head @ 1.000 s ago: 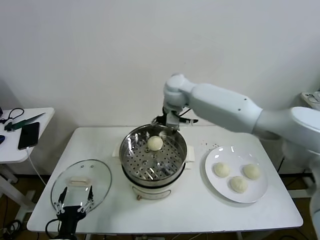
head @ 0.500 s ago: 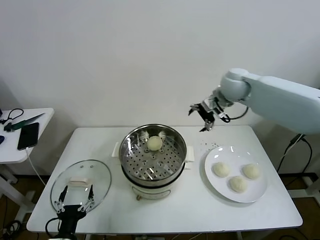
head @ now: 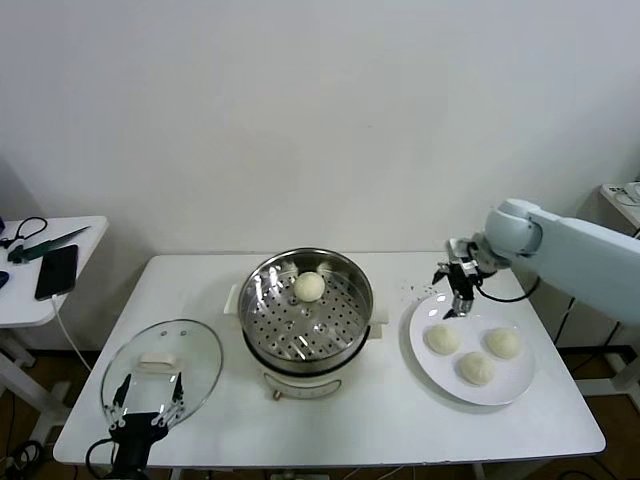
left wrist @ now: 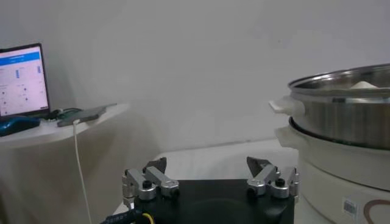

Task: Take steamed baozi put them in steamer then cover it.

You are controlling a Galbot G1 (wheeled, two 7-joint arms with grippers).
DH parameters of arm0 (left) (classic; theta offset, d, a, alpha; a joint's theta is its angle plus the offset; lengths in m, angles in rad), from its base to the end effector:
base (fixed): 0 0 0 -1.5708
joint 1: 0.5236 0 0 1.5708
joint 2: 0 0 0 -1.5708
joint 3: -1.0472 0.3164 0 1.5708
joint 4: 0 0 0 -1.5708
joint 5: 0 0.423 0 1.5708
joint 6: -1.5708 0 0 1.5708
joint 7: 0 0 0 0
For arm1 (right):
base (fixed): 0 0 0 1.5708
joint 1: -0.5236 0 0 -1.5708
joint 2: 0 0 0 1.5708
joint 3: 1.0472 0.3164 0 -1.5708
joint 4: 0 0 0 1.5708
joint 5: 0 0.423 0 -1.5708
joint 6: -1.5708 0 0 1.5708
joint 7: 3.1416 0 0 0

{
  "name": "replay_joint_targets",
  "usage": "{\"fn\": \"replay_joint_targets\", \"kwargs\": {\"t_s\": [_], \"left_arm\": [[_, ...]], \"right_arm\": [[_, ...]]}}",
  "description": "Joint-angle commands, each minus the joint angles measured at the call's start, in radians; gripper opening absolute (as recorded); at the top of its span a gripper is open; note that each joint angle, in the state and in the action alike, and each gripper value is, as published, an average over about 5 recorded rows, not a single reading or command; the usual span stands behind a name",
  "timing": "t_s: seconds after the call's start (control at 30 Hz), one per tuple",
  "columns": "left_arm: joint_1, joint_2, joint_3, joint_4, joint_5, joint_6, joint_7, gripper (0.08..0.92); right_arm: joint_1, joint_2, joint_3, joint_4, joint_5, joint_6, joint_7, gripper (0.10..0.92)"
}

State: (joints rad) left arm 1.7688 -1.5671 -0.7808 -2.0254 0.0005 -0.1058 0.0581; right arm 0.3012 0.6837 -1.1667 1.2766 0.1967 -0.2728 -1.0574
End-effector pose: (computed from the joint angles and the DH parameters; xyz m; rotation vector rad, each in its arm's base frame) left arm 0.1899 0.0972 -0.3406 0.2178 -2.9610 -0.2272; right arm 0.5638 -0.0865 -0.1770 1.2953 -1.3877 1.2752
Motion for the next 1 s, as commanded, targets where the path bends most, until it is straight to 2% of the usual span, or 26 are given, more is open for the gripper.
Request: {"fn": "replay_joint_targets", "kwargs": {"t_s": [0.03, 0.5, 1.0], "left_arm": [[0.001, -0.001, 0.002, 0.001, 0.000, 0.000, 0.000, 0.823], [0.010, 0.000, 0.001, 0.001, -0.026, -0.002, 0.005, 0.823], [0.012, -0.002, 0.004, 0.008, -0.026, -0.005, 0.005, 0.823]], "right_arm": [[-0.206, 0.011, 0.122, -0.101, -0.100, -0.003, -0.041, 0.823], [-0.281, 0.127, 0.211, -0.251, -0.168, 0.037, -0.028, 0.823], [-0.271, 0.156, 0.215, -0.283, -0.164, 0.055, -0.028, 0.823]]}}
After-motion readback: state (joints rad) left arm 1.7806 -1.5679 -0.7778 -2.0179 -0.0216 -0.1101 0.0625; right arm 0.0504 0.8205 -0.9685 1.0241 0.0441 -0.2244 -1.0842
